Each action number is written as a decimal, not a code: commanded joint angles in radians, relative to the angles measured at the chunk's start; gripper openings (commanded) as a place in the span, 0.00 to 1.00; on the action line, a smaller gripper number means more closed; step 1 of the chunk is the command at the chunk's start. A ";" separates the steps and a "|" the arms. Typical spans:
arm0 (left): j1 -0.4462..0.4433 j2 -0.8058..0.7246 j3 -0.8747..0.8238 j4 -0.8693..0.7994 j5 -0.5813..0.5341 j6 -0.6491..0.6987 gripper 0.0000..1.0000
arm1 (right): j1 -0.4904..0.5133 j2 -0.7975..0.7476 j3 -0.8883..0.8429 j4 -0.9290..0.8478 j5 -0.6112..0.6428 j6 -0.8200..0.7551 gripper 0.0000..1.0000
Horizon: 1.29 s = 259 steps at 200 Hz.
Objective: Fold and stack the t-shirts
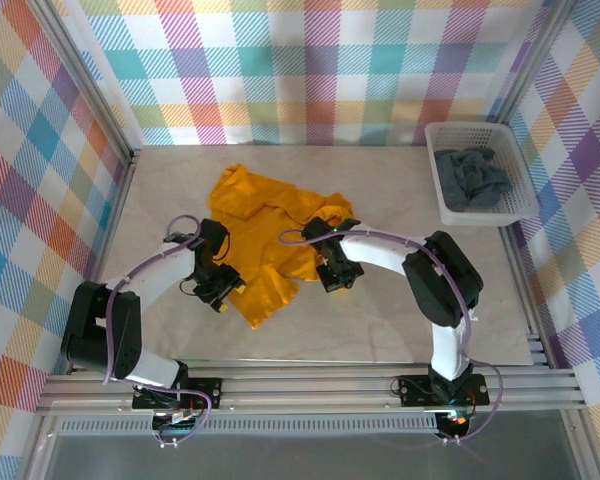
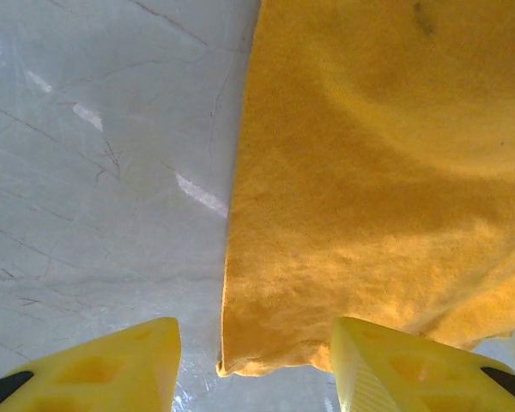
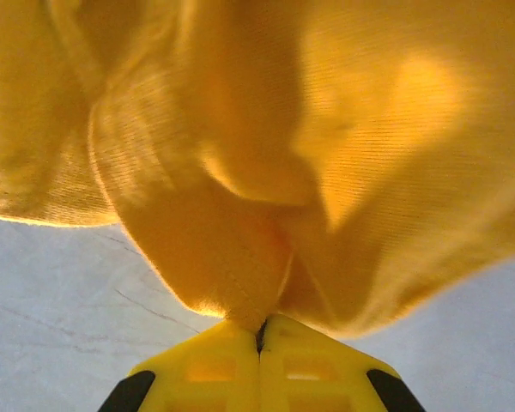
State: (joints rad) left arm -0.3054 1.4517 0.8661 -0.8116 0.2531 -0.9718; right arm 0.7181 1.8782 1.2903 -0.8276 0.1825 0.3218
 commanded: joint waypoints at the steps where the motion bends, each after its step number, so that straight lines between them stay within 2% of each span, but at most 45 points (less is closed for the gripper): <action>1: -0.024 -0.023 -0.027 -0.040 0.001 0.019 0.52 | -0.106 -0.151 0.003 -0.050 -0.095 0.071 0.00; 30: -0.024 -0.042 -0.061 -0.019 -0.017 -0.007 0.53 | -0.317 -0.286 -0.101 0.005 -0.409 0.179 0.00; 48: -0.006 -0.077 -0.062 -0.078 -0.087 -0.015 0.53 | -0.443 -0.356 -0.170 0.020 -0.503 0.257 0.00; 73: 0.105 -0.183 -0.079 -0.177 -0.163 -0.003 0.53 | -0.576 -0.405 -0.246 0.026 -0.560 0.346 0.00; 95: 0.205 -0.245 -0.091 -0.244 -0.184 0.008 0.53 | -0.627 -0.404 -0.295 0.012 -0.557 0.412 0.00; 132: 0.236 -0.275 -0.085 -0.264 -0.173 -0.010 0.54 | -0.650 -0.436 -0.343 -0.003 -0.491 0.454 0.00; 146: 0.219 -0.264 -0.099 -0.197 -0.091 -0.011 0.56 | -0.652 -0.439 -0.354 0.011 -0.493 0.448 0.00; 164: 0.135 -0.195 -0.090 -0.130 -0.029 -0.021 0.61 | -0.651 -0.415 -0.343 0.007 -0.504 0.420 0.00; 187: -0.014 -0.090 -0.068 -0.039 -0.006 -0.075 0.66 | -0.651 -0.408 -0.325 0.005 -0.493 0.402 0.00; 207: -0.110 -0.010 -0.055 0.044 -0.005 -0.143 0.66 | -0.651 -0.409 -0.310 -0.006 -0.481 0.395 0.00; 223: -0.165 0.069 -0.024 0.052 -0.027 -0.154 0.61 | -0.651 -0.415 -0.310 -0.012 -0.477 0.400 0.00; 237: -0.191 0.132 0.002 0.037 -0.065 -0.145 0.52 | -0.653 -0.426 -0.315 -0.017 -0.479 0.417 0.00; 247: -0.197 0.159 0.008 0.032 -0.104 -0.143 0.39 | -0.652 -0.438 -0.320 -0.020 -0.476 0.432 0.00; 259: -0.196 0.175 0.010 0.016 -0.168 -0.145 0.15 | -0.655 -0.453 -0.321 -0.050 -0.435 0.460 0.00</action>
State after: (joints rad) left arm -0.4911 1.5929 0.8539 -0.7750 0.1936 -1.1007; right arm 0.0715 1.4673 0.9539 -0.8112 -0.2981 0.7341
